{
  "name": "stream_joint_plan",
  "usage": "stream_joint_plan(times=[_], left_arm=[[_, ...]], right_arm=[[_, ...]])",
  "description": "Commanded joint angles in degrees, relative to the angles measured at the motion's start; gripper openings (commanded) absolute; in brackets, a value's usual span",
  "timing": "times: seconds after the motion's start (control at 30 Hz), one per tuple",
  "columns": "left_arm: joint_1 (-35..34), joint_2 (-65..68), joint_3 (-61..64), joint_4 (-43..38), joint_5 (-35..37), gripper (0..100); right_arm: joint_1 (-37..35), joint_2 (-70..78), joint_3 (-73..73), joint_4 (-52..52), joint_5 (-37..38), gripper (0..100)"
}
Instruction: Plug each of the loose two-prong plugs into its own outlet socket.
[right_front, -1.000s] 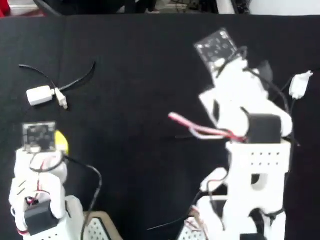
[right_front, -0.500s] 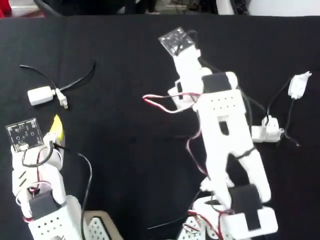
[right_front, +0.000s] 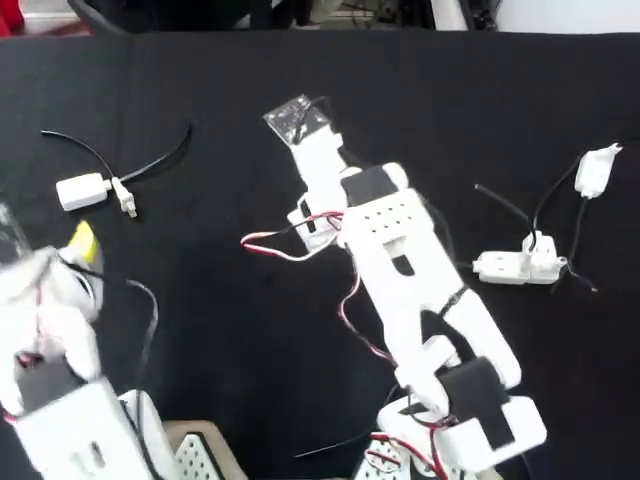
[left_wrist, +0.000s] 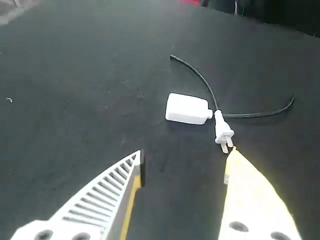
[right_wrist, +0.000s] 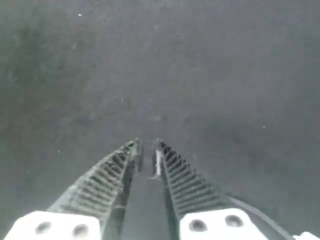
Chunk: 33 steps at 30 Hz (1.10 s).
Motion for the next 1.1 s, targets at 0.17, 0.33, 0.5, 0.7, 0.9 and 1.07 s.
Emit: stream_joint_plan(times=[0.17,0.33,0.5,0.7,0.9,1.07], left_arm=[[-0.57,38.15,-29.67,5.63,8.53,27],[0.66,54.77,-44.97,7.65,16.53,27],[2.07,72.88,-60.97,10.64,26.46,27],[3.82,94.86,-81.63,16.79,37.80,27],[7.08,111.82,-102.64,22.95,42.46,27],[6.73,121.93,-118.37,29.27,44.57,27]], right_arm=[[-0.88,6.29,5.85,-12.75,-0.09,4.9],[-0.97,10.07,5.76,-13.01,3.08,4.9],[-1.14,11.21,5.76,-13.01,3.16,5.0],[-1.14,11.47,5.85,-13.01,5.10,5.0],[-1.14,11.47,5.85,-13.01,5.10,5.0],[-1.14,11.47,5.93,-13.01,5.10,5.1]])
